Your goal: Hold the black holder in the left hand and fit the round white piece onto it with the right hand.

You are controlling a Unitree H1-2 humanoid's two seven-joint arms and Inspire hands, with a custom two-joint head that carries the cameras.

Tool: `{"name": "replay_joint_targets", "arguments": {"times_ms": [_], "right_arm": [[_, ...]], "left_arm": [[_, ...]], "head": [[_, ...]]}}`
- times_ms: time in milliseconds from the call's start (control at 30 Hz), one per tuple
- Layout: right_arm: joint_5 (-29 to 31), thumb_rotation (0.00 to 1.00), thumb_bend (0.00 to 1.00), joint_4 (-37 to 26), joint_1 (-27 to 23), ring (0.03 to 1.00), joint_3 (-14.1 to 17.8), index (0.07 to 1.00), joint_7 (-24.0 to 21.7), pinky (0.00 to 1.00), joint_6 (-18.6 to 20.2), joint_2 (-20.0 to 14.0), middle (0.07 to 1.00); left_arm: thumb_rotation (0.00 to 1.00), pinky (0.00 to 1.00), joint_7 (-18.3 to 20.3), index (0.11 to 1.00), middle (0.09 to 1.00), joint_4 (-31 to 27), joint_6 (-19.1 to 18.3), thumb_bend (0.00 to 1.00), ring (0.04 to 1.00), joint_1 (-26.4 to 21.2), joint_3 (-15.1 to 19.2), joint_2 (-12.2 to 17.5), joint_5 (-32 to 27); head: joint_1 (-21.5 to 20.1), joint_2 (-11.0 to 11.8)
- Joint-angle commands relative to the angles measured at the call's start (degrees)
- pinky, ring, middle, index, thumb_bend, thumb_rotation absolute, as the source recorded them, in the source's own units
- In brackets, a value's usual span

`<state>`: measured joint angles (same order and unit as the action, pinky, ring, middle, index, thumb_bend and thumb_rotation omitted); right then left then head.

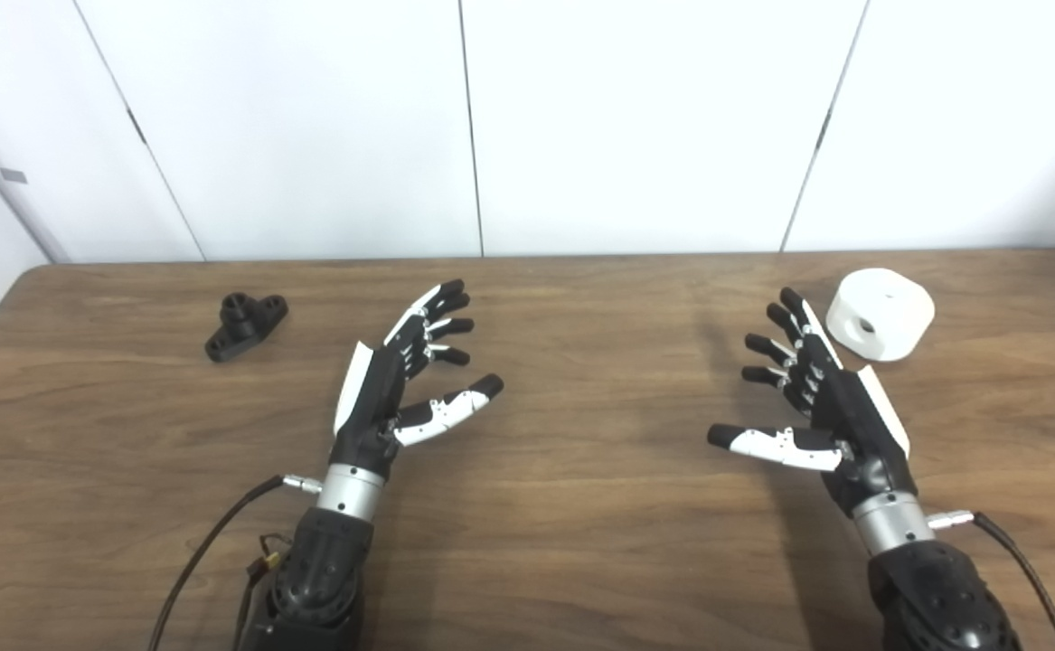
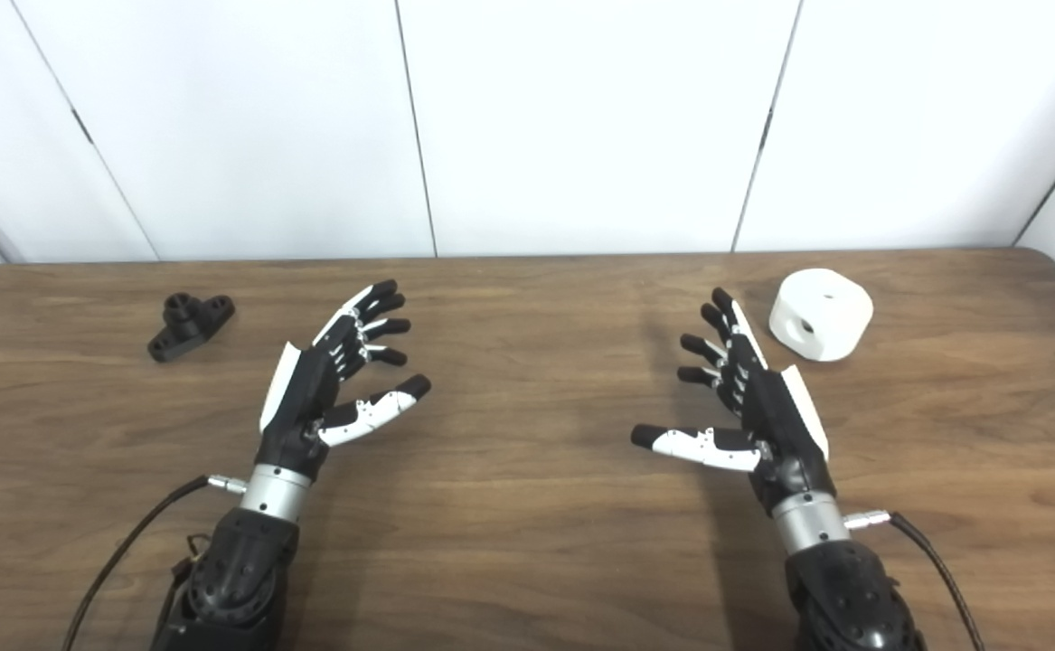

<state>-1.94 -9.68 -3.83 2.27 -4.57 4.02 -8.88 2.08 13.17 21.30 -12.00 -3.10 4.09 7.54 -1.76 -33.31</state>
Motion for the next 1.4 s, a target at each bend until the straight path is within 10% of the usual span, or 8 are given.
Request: {"name": "replay_joint_targets", "arguments": {"times_ms": [0, 433, 933, 1367], "right_arm": [[0.21, 0.09, 0.81, -2.03, -1.37, 0.877, 0.21, 0.99, 0.2, 0.77, -1.85, -0.31, 0.968], [0.41, 0.1, 0.8, -2.02, -1.41, 0.867, 0.24, 0.987, 0.23, 0.75, -1.81, -0.16, 0.967], [4.82, 0.09, 0.8, 0.97, -1.09, 0.846, 3.27, 0.978, -1.4, 0.77, -3.17, -3.49, 0.953], [3.71, 0.01, 0.75, -1.57, -0.78, 0.86, 3.58, 1.0, -0.73, 0.77, -1.45, -3.88, 0.976]], "left_arm": [[0.16, 0.63, -0.63, 0.881, 0.862, 2.84, 1.4, 0.67, 0.788, 2.11, -0.06, 0.03, -0.08], [0.16, 0.63, -0.63, 0.872, 0.857, 3.22, 1.38, 0.68, 0.789, 2.01, -0.09, 0.06, -0.01], [0.2, 0.62, -4.04, 0.872, 0.862, 8.29, 3.55, 0.71, 0.79, 0.46, -2.28, -3.52, 4.13], [0.17, 0.64, -5.99, 0.857, 0.855, 10.85, 5.09, 0.69, 0.799, -0.59, -2.96, -4.7, 5.7]], "head": [[-0.01, -0.01], [0.39, 0.13], [22.38, 5.2], [24.06, 5.56]]}}
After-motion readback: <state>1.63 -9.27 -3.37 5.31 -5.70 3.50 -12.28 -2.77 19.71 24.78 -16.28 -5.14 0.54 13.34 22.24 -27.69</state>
